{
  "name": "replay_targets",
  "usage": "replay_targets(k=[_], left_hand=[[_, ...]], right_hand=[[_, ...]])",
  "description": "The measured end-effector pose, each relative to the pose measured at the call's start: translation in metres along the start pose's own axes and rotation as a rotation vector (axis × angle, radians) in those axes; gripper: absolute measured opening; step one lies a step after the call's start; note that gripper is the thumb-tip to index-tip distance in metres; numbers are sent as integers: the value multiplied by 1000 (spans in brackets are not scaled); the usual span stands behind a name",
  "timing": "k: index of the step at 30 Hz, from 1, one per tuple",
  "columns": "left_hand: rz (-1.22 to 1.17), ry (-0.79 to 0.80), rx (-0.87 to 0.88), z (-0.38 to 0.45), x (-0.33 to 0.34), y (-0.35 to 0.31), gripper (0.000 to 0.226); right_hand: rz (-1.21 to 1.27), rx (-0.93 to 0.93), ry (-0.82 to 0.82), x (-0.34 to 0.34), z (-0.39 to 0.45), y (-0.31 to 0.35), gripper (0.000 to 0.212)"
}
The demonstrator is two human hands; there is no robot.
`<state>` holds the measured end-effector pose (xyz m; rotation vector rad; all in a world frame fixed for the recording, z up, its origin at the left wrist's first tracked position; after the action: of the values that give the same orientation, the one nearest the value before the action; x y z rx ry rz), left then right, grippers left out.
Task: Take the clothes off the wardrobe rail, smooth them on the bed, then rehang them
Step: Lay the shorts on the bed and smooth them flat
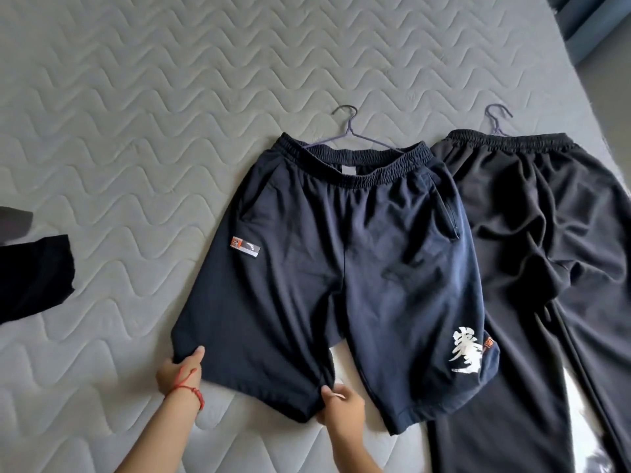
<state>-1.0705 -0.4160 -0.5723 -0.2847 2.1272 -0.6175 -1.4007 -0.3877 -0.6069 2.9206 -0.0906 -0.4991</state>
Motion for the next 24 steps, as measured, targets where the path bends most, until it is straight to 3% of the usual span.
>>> replay_targets(k=[4,9,14,16,17,20,24], left_hand=[[-78,78,-96,-32,15,37,45],[-209,231,-198,-75,46,84,36],[-199,452,-119,-165,91,77,32],[-192,567,-106,-201,123,78,22],[-172,594,-94,-215,138,80,30],[-143,500,-78,-229,164,89,64],[-227,249,-147,-246,157,77,61]], right_hand=[[-35,-50,-110,-38,11,-11,5],[61,-132,-274,-122,-10,3,18],[212,-162,-519,-225,-18,17,15],[255,-159,-550,-252,-9,28,26],[260,-167,-554,-261,-4,36,31],[225,-184,-506,-273,24,55,41],[300,-224,-339,-258,52,78,48]])
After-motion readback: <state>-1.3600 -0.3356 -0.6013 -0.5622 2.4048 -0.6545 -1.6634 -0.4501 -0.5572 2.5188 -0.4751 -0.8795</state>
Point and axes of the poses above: each hand's wrist, its own z-axis towards the middle knuckle, its own x-axis out of the palm, y = z × x, the point moved 9 cm from there along z, towards the middle knuckle, and after that the axes turned 12 degrees about x, right-handed, at the moved point
